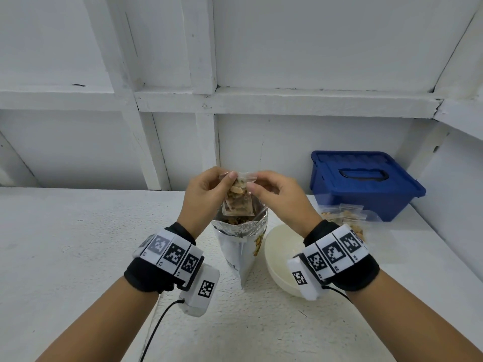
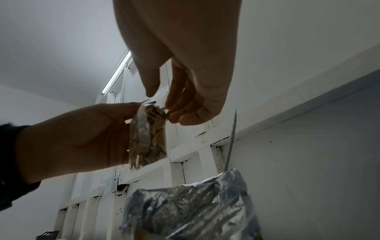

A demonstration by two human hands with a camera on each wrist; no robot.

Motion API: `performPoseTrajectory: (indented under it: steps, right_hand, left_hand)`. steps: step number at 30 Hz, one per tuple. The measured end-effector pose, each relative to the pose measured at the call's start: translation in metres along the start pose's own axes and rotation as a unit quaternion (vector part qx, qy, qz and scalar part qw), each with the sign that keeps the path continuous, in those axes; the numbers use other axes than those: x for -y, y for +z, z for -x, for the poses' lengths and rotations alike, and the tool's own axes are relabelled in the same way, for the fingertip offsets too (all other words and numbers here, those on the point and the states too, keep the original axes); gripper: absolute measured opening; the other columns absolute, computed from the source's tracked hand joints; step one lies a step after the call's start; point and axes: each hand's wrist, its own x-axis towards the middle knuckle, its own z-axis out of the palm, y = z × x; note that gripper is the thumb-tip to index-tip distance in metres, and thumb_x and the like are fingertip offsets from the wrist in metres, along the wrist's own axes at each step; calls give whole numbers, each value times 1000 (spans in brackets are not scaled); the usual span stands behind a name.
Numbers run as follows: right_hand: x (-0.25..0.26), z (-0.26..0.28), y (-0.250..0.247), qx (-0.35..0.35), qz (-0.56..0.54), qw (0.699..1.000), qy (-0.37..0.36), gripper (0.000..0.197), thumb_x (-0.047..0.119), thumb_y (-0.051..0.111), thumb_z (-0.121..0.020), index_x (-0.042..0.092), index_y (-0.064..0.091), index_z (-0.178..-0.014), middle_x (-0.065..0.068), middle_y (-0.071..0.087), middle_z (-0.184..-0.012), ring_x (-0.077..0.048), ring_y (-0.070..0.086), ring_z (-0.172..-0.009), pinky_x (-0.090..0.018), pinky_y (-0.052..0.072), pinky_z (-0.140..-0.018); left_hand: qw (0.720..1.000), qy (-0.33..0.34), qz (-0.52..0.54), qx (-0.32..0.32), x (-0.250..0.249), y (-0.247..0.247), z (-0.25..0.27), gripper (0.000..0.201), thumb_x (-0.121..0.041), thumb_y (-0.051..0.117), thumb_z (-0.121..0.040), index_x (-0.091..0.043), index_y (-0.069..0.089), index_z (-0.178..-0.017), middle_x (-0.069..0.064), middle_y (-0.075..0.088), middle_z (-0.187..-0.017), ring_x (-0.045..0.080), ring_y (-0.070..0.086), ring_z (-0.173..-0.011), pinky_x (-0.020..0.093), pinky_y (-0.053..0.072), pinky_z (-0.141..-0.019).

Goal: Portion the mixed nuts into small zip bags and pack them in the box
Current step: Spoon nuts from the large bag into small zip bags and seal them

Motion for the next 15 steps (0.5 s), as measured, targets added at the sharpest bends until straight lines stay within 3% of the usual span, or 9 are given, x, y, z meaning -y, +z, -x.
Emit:
performPoseTrajectory:
  steps: [5,8,12,15]
  right_hand:
    - [-6,6,-4,-33,-9,999,18,10,16,61,-87,24,67,-84,-2,67,-81,-17,63,-77,-27,54,-64]
    - [-3,12,-25,-66,-57,996,35,12,11,57,-89,19,66,-86,0,67,-80,-7,64,-71,-20,53,-58]
    - [-2,23,-74,-177,-67,982,21,10,11,55,-90,14,65,-91,-1,68,-85,-5,66,-71,-19,53,-57]
    - [-17,36,-113,-251,-3,968,22,12,14,54,-91,11,64,-98,2,67,-87,-4,65,-74,-17,52,-57]
  left_hand:
    - [997,13,-57,59,0,0,10,15,-22,56,-89,-13,68,-92,-9,68,-77,-3,62,-70,12,49,-61]
    - [993,11,-115,36,9,-13,9,17,-26,50,-93,-21,61,-105,-12,67,-89,-5,62,-81,6,46,-67]
    - [980,-38,-189,-46,45,-39,10,13,-24,48,-95,-20,57,-104,-1,66,-96,11,59,-90,18,41,-75]
    - [954,-106,-281,-23,84,-48,16,21,-21,49,-95,-10,59,-111,6,64,-106,15,55,-92,25,37,-80]
